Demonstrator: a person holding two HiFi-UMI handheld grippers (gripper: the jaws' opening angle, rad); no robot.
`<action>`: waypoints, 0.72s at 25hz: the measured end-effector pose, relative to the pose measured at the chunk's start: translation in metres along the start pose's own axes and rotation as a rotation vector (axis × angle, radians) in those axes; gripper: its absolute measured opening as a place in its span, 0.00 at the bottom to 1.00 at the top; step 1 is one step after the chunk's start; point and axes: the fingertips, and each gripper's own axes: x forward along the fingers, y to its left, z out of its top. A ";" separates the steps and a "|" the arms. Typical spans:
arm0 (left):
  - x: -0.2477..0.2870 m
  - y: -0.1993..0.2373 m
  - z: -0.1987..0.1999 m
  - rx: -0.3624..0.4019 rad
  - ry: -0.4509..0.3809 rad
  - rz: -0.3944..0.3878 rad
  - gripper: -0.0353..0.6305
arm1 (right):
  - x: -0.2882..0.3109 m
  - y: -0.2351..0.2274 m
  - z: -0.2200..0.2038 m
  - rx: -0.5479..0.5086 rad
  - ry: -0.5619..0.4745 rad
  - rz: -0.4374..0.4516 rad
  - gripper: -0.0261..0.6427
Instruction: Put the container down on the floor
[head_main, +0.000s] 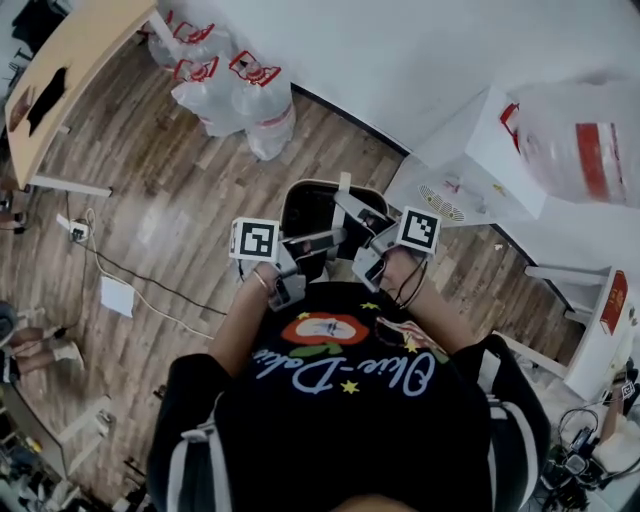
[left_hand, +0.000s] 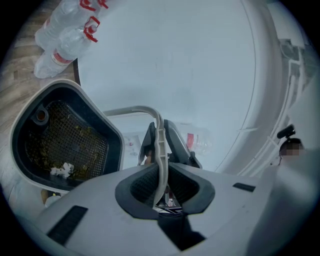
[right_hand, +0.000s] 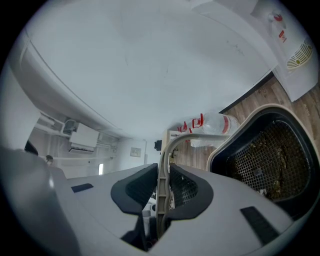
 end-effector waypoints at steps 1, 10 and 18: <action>0.000 0.000 0.000 0.002 0.007 -0.002 0.13 | 0.000 0.001 0.000 0.000 -0.007 0.003 0.14; -0.017 0.001 0.031 -0.002 0.059 -0.021 0.13 | 0.032 0.004 0.010 0.006 -0.059 -0.016 0.14; -0.028 0.008 0.070 -0.046 0.072 -0.039 0.13 | 0.068 0.000 0.028 -0.004 -0.073 -0.064 0.14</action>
